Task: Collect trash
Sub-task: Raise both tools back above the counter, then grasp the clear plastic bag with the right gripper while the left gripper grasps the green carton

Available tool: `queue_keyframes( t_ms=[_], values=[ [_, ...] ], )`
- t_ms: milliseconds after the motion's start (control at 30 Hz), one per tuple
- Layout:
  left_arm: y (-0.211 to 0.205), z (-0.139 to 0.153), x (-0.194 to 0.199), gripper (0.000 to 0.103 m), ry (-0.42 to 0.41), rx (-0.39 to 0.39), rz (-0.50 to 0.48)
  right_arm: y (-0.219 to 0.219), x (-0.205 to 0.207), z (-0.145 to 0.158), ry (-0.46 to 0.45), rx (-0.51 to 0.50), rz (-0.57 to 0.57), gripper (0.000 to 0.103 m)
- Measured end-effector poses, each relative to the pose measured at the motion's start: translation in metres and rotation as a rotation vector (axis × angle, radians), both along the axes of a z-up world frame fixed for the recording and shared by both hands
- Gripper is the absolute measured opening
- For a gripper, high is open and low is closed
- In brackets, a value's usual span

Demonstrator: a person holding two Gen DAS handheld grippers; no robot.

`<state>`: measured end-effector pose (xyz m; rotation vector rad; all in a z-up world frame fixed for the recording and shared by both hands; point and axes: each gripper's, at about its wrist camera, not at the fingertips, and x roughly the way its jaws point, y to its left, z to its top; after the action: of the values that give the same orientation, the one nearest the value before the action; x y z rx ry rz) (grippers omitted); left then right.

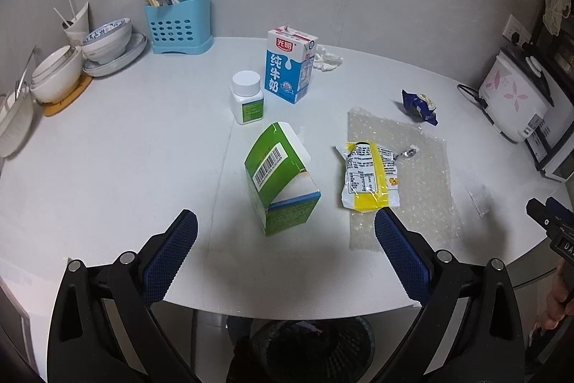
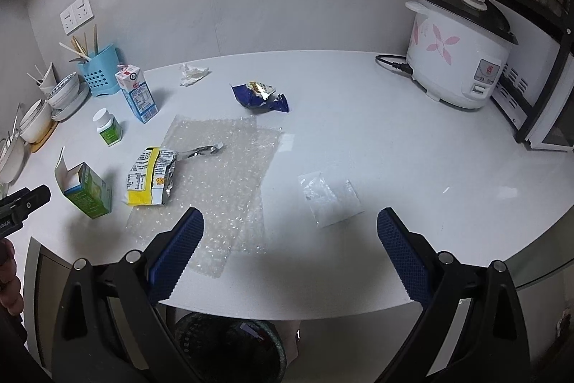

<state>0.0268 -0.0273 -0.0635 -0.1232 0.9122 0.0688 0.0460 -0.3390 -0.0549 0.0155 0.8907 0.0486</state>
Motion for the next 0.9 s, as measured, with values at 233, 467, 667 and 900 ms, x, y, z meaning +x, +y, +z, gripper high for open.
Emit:
queue_keyframes(
  t_ms=[233,467,667,900],
  values=[
    [0.006,-0.015,0.025,0.097,0.031,0.007,0.015,-0.017,0.029,-0.013,0.038,-0.010,-0.020,0.093],
    [0.010,-0.031,0.043,0.097,0.056,0.019,0.028,-0.037,0.062,-0.037,0.105,-0.072,0.002,0.093],
    [0.017,-0.051,0.053,0.097,0.091,0.016,0.043,-0.051,0.091,-0.059,0.188,-0.105,0.023,0.093],
    [0.019,-0.064,0.064,0.097,0.111,0.027,0.033,-0.045,0.111,-0.083,0.279,-0.104,0.065,0.093]
  ],
)
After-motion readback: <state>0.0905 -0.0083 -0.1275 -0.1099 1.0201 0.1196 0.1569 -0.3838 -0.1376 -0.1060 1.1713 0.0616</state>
